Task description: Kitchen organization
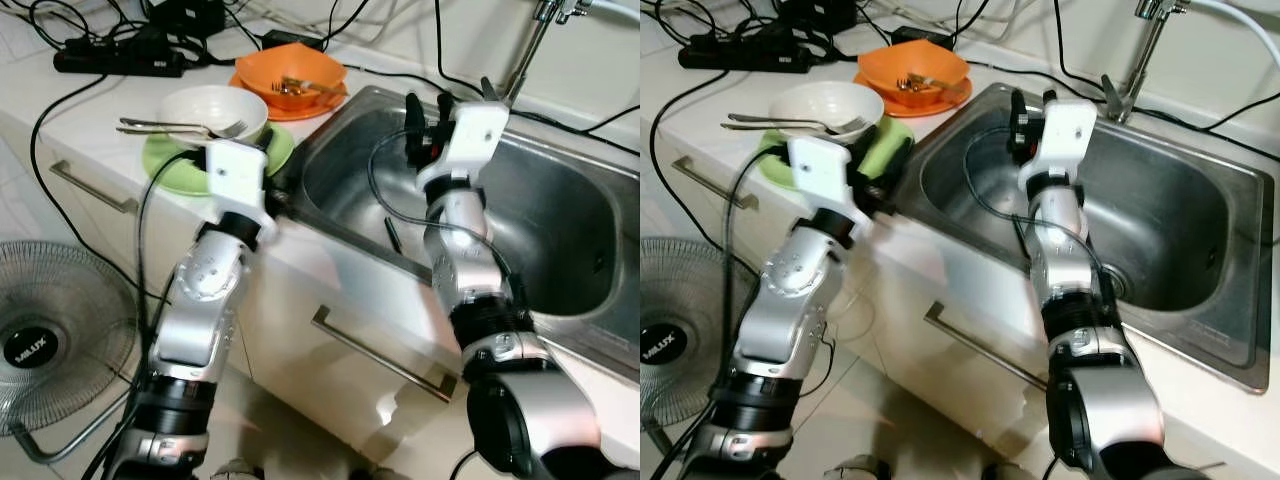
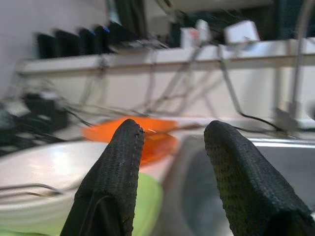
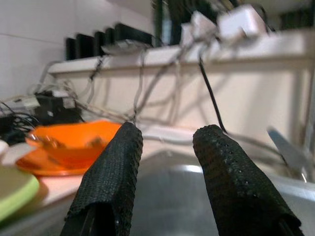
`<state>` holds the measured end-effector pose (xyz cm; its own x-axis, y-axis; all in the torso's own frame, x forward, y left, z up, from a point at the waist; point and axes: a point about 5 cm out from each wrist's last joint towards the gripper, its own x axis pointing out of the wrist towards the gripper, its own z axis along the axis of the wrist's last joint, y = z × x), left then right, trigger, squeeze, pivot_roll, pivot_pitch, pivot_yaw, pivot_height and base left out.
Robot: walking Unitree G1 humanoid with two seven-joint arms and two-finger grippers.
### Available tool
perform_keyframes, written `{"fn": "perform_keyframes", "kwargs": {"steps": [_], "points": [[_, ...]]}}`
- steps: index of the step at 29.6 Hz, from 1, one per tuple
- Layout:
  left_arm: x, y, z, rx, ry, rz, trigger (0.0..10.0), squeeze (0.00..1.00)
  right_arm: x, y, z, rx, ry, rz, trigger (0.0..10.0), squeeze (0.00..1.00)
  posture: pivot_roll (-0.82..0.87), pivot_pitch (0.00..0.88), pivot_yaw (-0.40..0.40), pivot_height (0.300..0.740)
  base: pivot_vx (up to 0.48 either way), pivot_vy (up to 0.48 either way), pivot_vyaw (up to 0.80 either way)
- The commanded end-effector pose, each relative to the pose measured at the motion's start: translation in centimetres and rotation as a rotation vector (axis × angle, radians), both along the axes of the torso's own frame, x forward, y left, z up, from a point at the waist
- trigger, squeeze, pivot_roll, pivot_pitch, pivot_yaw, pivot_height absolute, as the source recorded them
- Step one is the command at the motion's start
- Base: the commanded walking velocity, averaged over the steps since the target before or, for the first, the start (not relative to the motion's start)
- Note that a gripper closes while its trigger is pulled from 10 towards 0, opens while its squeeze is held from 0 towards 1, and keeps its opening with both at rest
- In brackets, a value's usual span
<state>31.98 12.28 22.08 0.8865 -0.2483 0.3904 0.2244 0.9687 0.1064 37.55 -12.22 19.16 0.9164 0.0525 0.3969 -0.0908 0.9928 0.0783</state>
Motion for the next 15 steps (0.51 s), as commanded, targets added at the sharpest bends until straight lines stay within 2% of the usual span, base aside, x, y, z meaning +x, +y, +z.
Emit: {"fn": "perform_keyframes", "kwargs": {"steps": [1,4,6,7,9,10,15], "points": [[-0.4,0.5,1.0,0.006,-0.073,0.046,10.0,0.00,-0.4,-0.1,-0.1,0.017,-0.020,-0.009,10.0,0.00,0.12,0.087,-0.039,0.740,0.000,0.000,0.00],[-0.6,1.2,1.3,0.012,-0.102,0.086,10.0,0.00,-0.8,0.2,-1.1,0.016,0.008,-0.005,10.0,0.00,0.12,0.091,-0.037,0.740,0.000,0.000,0.00],[-1.0,2.8,1.7,0.019,-0.150,0.174,10.0,0.00,-1.3,0.5,-2.4,0.016,0.046,-0.005,10.0,0.00,0.13,0.097,-0.040,0.740,0.000,0.000,0.00],[-1.0,2.8,1.7,0.019,-0.150,0.174,10.0,0.00,-1.3,0.5,-2.4,0.016,0.046,-0.005,10.0,0.00,0.13,0.097,-0.040,0.740,0.000,0.000,0.00],[-1.4,4.3,2.1,-0.006,-0.182,0.252,10.0,0.00,-1.5,0.6,-2.9,0.023,0.060,-0.007,10.0,0.00,0.14,0.102,-0.042,0.740,0.000,0.000,0.00],[-1.4,4.3,2.1,-0.006,-0.182,0.252,10.0,0.00,-1.5,0.6,-2.9,0.023,0.060,-0.007,10.0,0.00,0.14,0.102,-0.042,0.740,0.000,0.000,0.00],[-1.5,7.2,2.0,-0.051,-0.177,0.354,10.0,0.00,-1.5,0.7,-3.1,0.024,0.074,-0.006,10.0,0.00,0.14,0.104,-0.043,0.740,0.000,0.000,0.00]]}}
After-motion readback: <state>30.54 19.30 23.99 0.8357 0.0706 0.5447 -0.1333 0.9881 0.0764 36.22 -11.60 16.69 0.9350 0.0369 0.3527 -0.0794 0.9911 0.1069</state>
